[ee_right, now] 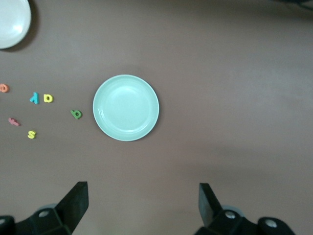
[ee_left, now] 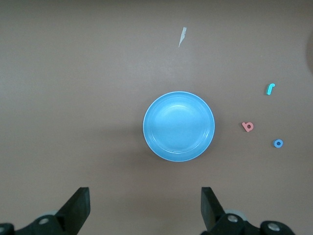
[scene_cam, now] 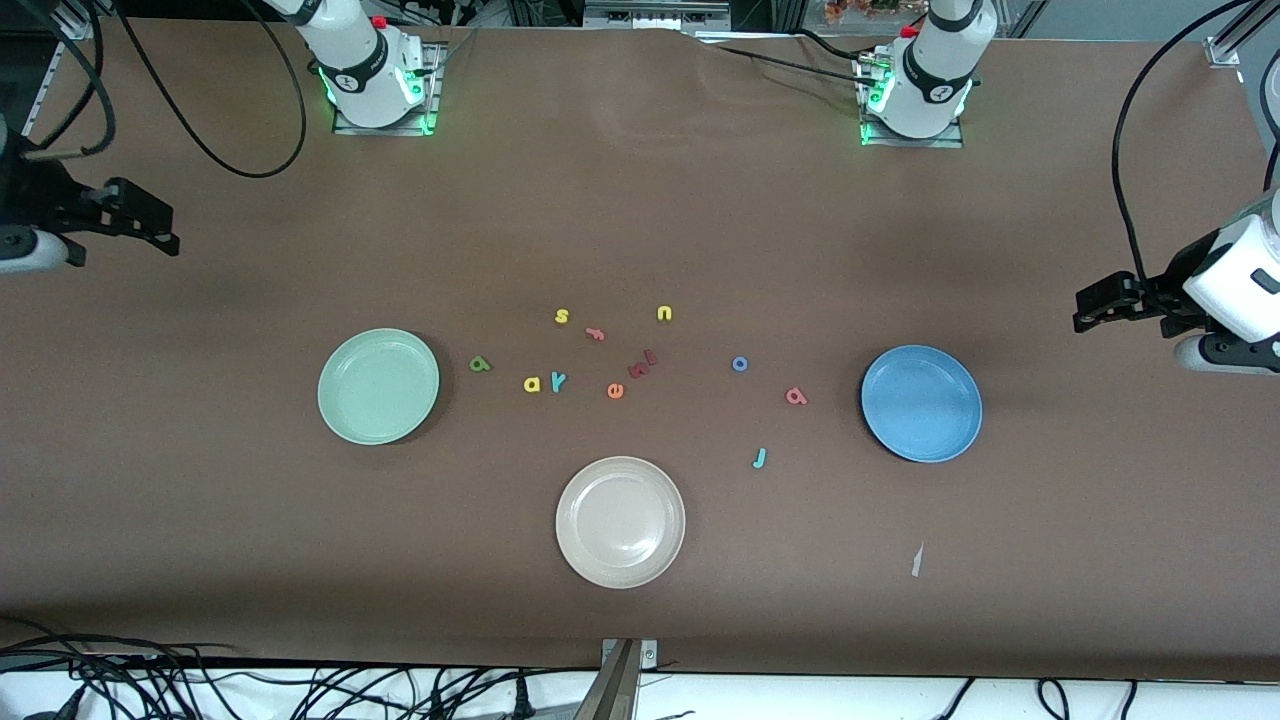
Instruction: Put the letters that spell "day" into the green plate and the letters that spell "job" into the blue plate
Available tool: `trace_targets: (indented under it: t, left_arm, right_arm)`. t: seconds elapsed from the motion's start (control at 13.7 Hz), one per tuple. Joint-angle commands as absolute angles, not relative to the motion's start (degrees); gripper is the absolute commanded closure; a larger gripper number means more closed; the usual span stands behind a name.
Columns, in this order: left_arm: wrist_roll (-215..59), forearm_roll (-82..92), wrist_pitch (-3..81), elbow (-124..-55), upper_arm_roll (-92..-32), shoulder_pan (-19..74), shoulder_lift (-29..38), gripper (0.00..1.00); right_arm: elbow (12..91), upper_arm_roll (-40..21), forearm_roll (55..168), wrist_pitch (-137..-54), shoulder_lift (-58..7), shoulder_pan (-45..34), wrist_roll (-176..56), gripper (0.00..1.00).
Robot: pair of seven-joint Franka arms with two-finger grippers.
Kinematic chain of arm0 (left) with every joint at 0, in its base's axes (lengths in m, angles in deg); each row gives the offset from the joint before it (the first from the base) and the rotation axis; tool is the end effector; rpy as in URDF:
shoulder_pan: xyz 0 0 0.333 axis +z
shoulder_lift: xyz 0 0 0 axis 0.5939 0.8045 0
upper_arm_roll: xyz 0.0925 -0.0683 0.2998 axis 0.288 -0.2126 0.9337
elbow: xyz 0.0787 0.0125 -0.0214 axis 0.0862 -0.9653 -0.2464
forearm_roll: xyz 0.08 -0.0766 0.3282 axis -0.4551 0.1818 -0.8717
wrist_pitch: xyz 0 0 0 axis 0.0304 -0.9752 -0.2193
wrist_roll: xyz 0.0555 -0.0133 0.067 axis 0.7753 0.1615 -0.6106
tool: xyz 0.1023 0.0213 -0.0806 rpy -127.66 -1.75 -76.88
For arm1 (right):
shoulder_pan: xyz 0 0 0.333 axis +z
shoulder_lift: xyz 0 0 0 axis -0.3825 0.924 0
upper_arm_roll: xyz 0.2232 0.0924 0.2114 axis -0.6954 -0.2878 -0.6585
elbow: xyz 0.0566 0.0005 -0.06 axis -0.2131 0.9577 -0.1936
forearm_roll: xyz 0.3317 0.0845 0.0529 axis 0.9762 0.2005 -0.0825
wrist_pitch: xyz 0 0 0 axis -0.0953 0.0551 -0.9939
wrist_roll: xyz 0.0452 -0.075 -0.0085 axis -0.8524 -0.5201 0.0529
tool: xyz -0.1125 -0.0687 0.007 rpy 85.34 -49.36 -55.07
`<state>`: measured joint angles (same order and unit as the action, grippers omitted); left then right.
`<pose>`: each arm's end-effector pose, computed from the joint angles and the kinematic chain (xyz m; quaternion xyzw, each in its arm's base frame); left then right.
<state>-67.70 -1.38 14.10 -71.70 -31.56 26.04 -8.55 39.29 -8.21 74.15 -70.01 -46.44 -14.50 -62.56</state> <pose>0.5731 -0.0020 0.5513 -0.9996 0.0224 0.0193 0.0020 0.5205 0.0121 0.6107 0.9969 0.0771 0.0100 0.0069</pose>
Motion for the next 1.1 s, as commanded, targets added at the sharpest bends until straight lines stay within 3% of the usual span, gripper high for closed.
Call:
trace_targets:
  t: [0.0,1.03]
  left_arm:
    - [-67.67,-1.22,12.93,-70.22,-31.54,26.33,-7.97,0.00]
    - [-67.58,-1.14,12.58,-70.13,-31.54,26.33,-7.97,0.00]
  right_arm:
    - [39.06,-8.40,74.96,-69.05,-46.79,-14.40,-63.26,0.00]
    - [39.15,-7.61,74.96,-68.96,-44.24,-14.31,-62.82,0.00]
